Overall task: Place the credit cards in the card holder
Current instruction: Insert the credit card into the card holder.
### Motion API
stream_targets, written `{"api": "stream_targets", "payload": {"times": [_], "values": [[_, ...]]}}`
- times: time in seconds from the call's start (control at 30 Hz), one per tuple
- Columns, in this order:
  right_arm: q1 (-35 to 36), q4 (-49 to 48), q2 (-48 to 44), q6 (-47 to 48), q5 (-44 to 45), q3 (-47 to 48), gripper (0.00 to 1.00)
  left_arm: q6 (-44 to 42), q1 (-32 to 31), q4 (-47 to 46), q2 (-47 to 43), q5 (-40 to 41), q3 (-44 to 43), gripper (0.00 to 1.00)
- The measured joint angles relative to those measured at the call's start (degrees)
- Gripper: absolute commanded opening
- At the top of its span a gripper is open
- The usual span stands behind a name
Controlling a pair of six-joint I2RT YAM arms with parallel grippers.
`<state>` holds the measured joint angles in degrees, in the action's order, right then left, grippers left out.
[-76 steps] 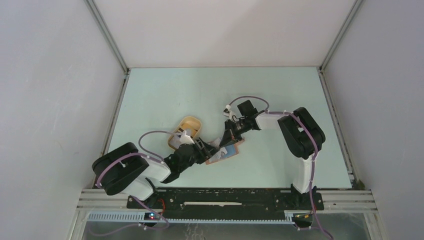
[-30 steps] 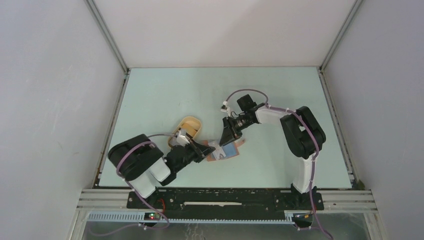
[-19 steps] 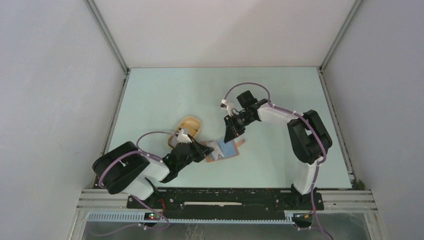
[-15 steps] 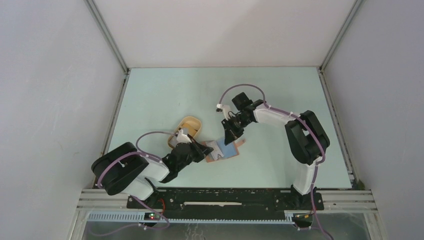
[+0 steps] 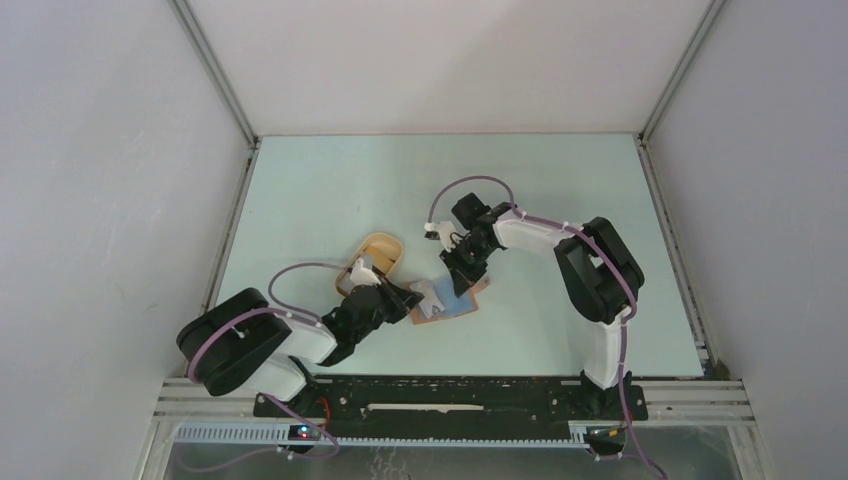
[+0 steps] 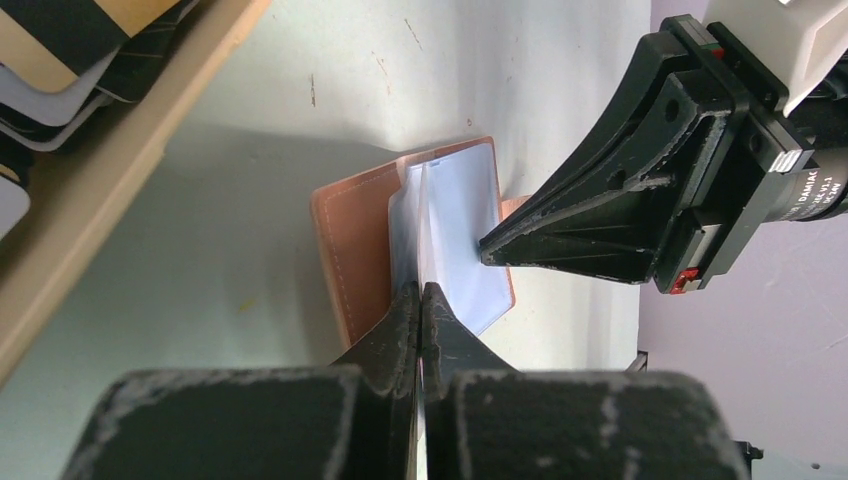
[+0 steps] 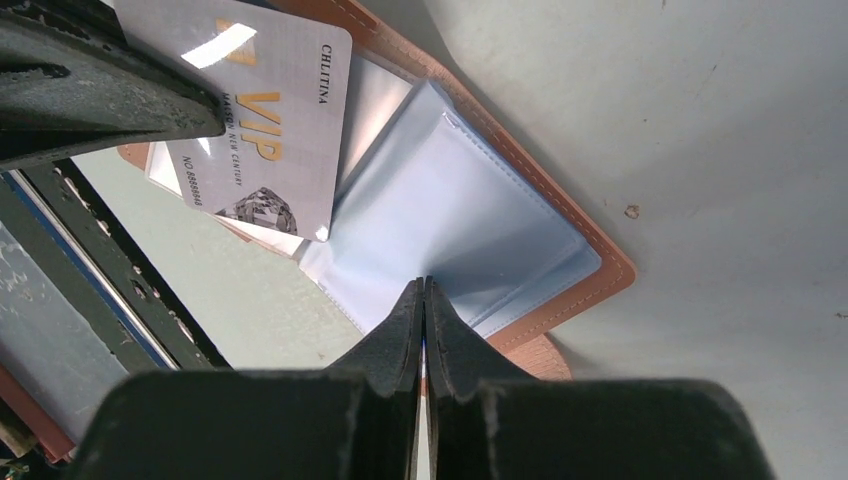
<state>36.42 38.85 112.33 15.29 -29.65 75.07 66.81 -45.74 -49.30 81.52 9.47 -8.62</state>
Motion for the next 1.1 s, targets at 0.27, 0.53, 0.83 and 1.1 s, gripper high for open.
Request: {"api": "stream_targets", "payload": {"times": [0.27, 0.53, 0.83, 1.1], "values": [[0.09, 0.17, 0.0, 0.39, 0.5, 0.37, 0.08, -0.74, -0.04, 1.49, 1.27, -0.11, -1.88, 0.0], [0.09, 0.17, 0.0, 0.48, 0.48, 0.37, 0.08, -0.94, -0.66, 4.9, 1.92, -0.13, -4.35, 0.0], [0.07, 0.26, 0.0, 0.48, 0.44, 0.37, 0.08, -0.87, -1.79, 9.92, 1.97, -0.17, -6.78, 0.0], [0.07, 0.66, 0.0, 0.48, 0.22, 0.37, 0.09, -0.83, -2.27, 14.93, 1.95, -0.13, -9.38, 0.0]]}}
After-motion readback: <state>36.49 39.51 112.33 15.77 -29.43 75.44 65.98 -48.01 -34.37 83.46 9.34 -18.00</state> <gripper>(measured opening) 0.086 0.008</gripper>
